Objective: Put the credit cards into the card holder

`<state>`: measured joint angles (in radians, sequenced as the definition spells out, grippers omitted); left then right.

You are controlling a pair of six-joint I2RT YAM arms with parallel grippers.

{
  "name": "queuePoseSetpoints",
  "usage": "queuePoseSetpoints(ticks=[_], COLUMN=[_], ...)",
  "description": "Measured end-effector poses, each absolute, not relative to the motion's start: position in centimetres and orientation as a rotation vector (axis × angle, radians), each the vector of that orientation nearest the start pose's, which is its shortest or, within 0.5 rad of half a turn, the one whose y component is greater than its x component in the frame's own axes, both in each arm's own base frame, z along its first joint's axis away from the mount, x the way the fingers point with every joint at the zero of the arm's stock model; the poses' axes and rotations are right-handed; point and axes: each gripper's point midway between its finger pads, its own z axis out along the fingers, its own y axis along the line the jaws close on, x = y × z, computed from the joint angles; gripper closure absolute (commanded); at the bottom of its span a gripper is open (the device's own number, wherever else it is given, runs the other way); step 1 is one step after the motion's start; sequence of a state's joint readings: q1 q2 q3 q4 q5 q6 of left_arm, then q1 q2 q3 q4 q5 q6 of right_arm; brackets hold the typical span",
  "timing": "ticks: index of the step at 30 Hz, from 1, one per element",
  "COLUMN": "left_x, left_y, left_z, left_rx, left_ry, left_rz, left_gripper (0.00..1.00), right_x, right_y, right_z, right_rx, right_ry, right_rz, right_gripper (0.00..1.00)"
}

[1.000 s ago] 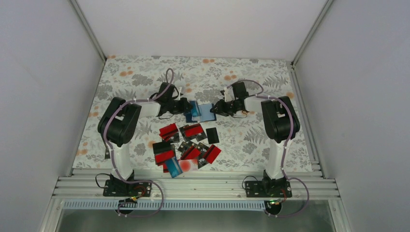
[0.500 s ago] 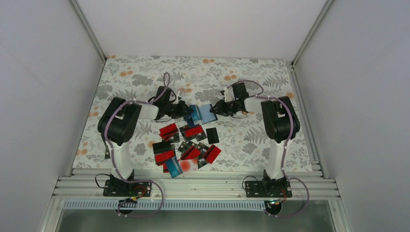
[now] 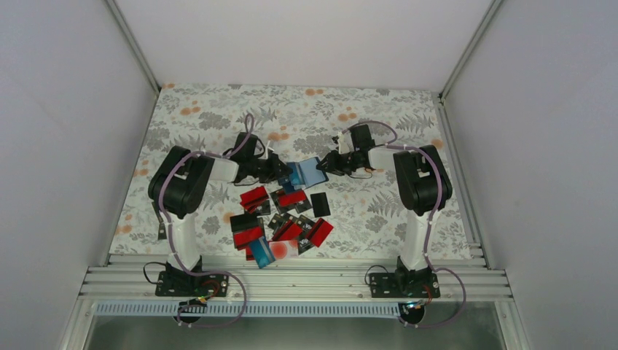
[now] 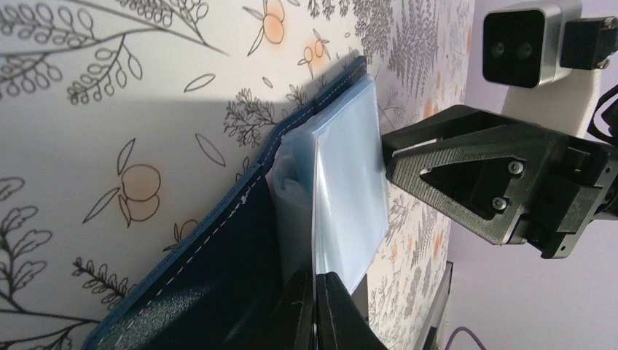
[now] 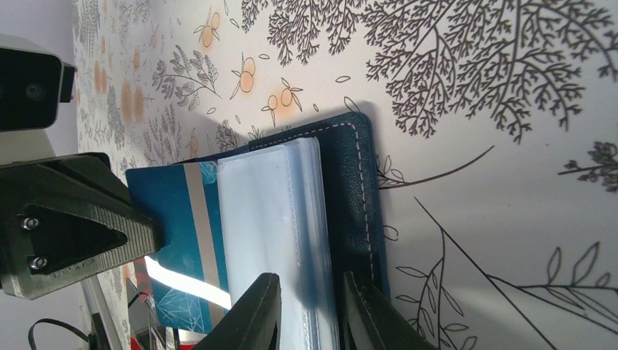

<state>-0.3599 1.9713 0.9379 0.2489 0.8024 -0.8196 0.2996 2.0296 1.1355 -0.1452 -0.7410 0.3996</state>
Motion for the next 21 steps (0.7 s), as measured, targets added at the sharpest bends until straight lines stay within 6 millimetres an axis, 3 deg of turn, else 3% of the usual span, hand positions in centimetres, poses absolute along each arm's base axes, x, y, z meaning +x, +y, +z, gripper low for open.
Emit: queuePoseSetpoints(ticks=[21], left_x=[36.07], left_y=[-27.79], left_z=[3.57], left_rx=[-0.124], left_ry=[2.642], left_rz=[-1.577], left_gripper=[0.98], right_x=[38.50], right_y=[24.09], right_z=[2.37], right_rx=[-0.145], right_ry=[2.653], right_rz=[1.217], right_gripper=[0.76])
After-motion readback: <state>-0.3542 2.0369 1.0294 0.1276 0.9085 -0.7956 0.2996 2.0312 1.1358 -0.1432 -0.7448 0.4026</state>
